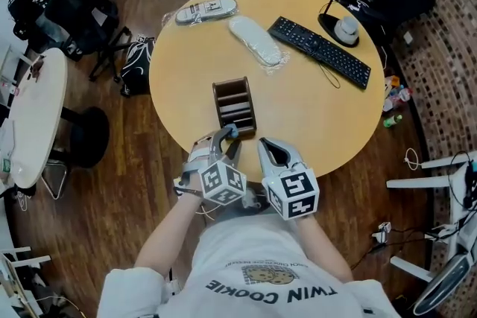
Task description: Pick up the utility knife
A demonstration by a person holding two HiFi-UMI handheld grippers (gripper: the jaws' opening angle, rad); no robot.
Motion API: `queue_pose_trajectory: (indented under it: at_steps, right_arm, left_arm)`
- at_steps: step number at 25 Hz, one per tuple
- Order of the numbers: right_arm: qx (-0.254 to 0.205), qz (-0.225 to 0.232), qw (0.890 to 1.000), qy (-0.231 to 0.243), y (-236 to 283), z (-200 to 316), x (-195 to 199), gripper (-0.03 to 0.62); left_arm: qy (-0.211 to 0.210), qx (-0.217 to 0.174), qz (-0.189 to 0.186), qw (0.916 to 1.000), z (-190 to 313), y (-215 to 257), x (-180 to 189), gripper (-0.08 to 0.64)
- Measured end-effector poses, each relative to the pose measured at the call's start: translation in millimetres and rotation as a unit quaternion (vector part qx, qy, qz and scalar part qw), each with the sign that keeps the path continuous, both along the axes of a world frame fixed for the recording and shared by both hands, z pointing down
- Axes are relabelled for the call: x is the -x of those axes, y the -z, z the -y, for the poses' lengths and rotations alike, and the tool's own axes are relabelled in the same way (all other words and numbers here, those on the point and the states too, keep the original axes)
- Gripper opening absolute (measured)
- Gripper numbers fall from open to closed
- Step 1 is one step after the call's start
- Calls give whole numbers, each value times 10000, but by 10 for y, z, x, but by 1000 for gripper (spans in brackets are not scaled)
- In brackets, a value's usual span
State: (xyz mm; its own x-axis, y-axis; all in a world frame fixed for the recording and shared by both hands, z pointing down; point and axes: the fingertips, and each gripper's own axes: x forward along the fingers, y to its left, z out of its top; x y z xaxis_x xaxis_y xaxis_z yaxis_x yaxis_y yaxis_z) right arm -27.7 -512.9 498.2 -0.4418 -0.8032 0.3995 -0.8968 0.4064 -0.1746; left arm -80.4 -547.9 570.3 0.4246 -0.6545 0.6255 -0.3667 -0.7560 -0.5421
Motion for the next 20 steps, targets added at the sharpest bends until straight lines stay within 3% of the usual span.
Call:
queue_pose_trajectory:
  at_steps: [10, 13, 20]
  right_arm:
    - [22, -26, 9999, -151, -34, 60, -27, 1]
    - [43, -33, 9999, -150, -63, 88, -28, 2]
    - [13, -62, 9999, -85, -44, 124, 19, 2]
  left_arm:
    - [-257, -234, 434, 9985, 133, -133, -25, 121]
    - [-357, -375, 433, 9977, 168, -106, -69, 83]
    - [-412, -327, 239, 9983, 156, -79, -66, 74]
